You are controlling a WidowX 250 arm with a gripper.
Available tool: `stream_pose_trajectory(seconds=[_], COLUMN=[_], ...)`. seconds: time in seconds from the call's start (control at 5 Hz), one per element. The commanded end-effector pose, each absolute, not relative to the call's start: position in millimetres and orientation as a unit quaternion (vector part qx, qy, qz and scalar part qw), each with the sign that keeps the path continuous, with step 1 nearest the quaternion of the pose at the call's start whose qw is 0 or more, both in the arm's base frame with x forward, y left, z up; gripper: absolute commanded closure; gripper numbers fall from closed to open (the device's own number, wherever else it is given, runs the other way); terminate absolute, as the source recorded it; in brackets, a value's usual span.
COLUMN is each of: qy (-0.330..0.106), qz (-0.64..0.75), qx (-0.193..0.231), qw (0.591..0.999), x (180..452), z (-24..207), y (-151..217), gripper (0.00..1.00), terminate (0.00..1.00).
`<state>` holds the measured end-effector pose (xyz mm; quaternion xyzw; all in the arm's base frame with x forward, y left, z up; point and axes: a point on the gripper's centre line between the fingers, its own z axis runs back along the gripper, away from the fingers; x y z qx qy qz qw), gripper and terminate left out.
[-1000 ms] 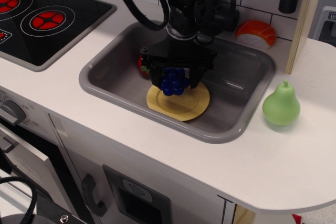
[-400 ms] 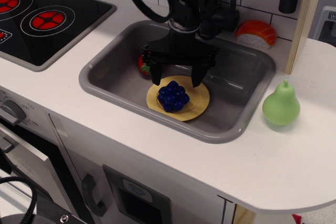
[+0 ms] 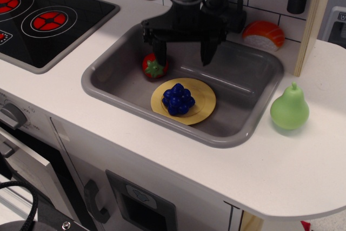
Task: Put blueberries on plate sink
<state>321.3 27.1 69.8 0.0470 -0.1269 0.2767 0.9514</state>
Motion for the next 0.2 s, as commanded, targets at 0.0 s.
stream_pose_trajectory(seconds=[0.0], qy=[-0.154], qz=[0.274], qx=[0.039], qw=[0.949], x=[322.1], z=[90.5], y=[31.4], gripper=[0.0], terminate=[1.0])
